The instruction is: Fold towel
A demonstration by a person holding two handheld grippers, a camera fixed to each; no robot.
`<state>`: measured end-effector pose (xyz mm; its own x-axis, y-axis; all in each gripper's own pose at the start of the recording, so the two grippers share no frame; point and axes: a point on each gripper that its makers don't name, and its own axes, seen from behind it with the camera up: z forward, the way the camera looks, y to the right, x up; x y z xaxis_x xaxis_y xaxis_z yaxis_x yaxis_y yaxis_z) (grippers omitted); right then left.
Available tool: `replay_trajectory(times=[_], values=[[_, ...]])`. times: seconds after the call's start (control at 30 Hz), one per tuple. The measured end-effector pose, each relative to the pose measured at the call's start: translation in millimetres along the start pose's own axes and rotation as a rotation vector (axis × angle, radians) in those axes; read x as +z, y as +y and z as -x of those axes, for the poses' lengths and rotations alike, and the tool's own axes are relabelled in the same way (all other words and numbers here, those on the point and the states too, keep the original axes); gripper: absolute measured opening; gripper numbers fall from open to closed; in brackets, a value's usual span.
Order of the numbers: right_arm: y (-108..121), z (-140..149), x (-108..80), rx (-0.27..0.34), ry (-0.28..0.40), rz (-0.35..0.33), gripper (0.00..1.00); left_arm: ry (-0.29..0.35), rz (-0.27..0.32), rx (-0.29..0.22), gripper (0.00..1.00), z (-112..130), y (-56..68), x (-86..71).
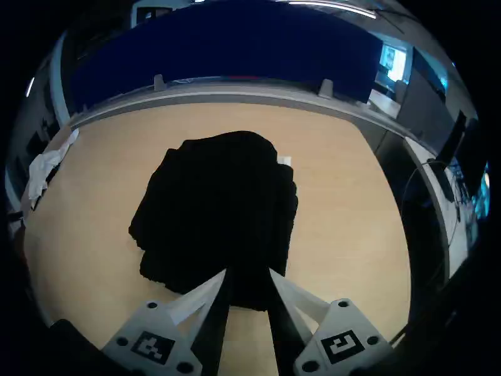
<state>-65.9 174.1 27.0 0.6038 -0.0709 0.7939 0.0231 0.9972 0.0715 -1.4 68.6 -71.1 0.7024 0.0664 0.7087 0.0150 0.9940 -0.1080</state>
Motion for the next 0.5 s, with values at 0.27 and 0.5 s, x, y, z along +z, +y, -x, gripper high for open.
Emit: replay_trajectory(times=[0.27,0.5], values=[[2,-3,-1.2,0.03,0.017,-0.009,0.11,-0.002,-0.007,0.0,0.92,1,-2.2,1.2],[-1,-14,-13.9,0.037,0.048,-0.034,0.08,0.001,-0.005,-0.001,0.92,-2,-1.5,1.2]])
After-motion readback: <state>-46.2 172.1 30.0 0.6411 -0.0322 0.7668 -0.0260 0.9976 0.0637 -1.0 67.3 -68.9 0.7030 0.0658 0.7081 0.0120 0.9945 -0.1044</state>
